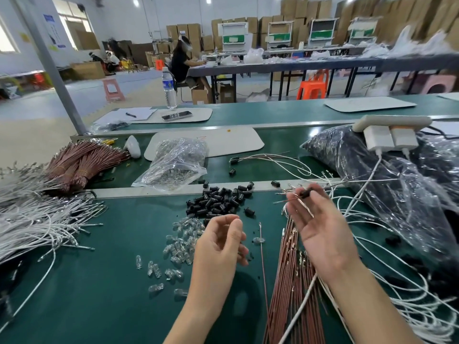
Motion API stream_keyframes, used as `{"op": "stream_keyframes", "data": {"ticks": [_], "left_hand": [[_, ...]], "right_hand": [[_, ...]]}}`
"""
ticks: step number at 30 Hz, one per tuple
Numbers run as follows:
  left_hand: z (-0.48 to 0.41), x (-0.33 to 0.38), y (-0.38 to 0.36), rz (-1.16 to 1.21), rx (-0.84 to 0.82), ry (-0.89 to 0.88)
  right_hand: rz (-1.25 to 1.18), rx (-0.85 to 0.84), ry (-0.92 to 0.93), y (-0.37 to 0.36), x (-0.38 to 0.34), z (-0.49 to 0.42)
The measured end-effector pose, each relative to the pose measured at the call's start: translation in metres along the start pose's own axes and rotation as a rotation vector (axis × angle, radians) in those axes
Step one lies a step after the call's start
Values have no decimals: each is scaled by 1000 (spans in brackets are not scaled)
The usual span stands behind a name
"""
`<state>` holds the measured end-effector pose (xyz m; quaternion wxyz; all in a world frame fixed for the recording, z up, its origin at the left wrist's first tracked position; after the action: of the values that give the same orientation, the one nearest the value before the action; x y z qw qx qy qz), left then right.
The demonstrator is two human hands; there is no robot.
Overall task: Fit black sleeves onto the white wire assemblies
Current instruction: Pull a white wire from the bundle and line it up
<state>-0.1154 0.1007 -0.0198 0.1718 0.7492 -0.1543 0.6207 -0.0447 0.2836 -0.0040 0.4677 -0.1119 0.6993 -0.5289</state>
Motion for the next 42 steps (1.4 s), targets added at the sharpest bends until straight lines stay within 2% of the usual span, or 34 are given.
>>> {"op": "stream_keyframes", "data": {"ticks": [4, 9, 11, 15, 20, 25, 30, 34, 36, 39, 42], "left_hand": [[13, 1, -5, -417, -90, -170], [15, 10, -42, -759, -271, -299], [6, 17, -67, -870, -324, -278], [-20, 25, -117, -1127, -390, -130], [-39, 24, -141, -1191, -456, 57], [-40, 26, -138, -988, -499, 142], [-43, 55, -103, -648, -332, 78], [-54, 81, -46, -485, -56, 6], [-57, 81, -9, -478, 84, 7], [-51, 61, 44, -544, 228, 108], [-31, 37, 80, -757, 307, 198]], "right_hand": [[-26, 74, 88, 8, -19, -3], [-66, 100, 213, 15, -37, -4], [-62, 125, 256, 18, -43, -4], [-51, 177, 265, 23, -47, -5], [-59, 217, 240, 28, -49, -5], [-68, 224, 217, 31, -50, -5], [-90, 180, 189, 27, -49, -1], [-115, 129, 142, 21, -46, 1], [-125, 99, 107, 18, -42, 0], [-102, 68, 70, 14, -35, 0], [-52, 30, 43, 9, -26, 1]]}}
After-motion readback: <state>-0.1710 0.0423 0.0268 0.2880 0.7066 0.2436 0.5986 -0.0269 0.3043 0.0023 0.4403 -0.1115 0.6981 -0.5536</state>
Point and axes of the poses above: each hand's wrist, its own z-axis away from the middle knuckle, its own y-axis out of the back of the hand, x = y × z, the point moved 3 cm from there along -z, towards the middle knuckle, and after that the axes turned 8 degrees about -z, right-handed, at the moved point
